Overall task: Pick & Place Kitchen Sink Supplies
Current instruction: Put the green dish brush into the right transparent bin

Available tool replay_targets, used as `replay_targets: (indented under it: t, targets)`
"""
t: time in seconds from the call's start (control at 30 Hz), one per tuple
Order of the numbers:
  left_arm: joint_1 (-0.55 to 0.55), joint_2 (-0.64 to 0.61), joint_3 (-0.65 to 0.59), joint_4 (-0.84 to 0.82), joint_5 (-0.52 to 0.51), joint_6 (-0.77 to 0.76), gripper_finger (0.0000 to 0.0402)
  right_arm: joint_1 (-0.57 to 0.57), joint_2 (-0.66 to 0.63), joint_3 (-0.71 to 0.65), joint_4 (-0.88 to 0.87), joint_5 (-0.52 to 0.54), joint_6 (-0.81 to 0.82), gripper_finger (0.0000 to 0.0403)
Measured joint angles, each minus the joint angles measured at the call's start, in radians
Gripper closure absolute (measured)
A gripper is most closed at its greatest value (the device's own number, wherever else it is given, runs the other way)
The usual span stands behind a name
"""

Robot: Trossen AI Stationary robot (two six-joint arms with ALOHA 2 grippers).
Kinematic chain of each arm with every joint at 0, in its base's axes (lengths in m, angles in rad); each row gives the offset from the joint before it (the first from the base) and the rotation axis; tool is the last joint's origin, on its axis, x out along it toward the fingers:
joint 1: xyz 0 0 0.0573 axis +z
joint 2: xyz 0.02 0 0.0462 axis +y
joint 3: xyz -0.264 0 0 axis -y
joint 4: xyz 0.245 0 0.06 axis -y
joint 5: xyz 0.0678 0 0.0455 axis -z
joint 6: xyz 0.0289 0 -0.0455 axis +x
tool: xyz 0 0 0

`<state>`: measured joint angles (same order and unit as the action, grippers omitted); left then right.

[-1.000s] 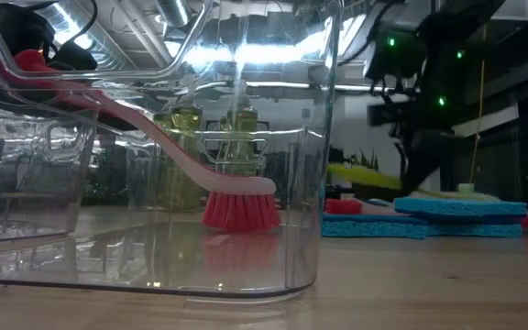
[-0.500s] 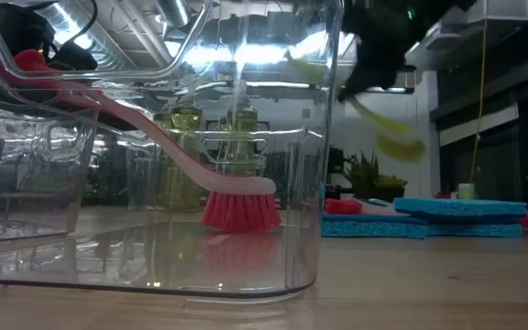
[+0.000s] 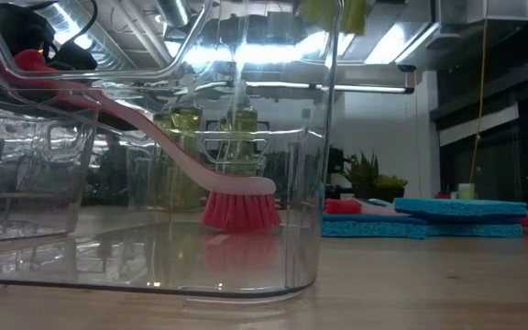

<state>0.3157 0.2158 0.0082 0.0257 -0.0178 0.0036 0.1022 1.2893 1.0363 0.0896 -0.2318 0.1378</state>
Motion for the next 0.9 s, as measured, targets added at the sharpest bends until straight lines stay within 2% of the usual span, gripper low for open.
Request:
replay_targets:
  t: [0.2,0.43,0.53,0.9]
  targets:
    - [0.0,0.0,0.0,0.0,0.0,0.0,0.0142,0.077,0.098,0.0,0.157,-0.018,-0.119,0.0358]
    - [0.0,0.0,0.0,0.0,0.0,0.0,0.0142,0.107,0.26,0.0,0.393,-0.137,-0.199,0.0358]
    - [0.0,0.0,0.0,0.0,0.0,0.0,0.0142,0.106,0.326,0.0,0.437,-0.177,-0.201,0.0358]
    - [0.0,0.0,0.0,0.0,0.0,0.0,0.0142,0.059,0.505,0.0,0.542,-0.181,-0.197,0.0358]
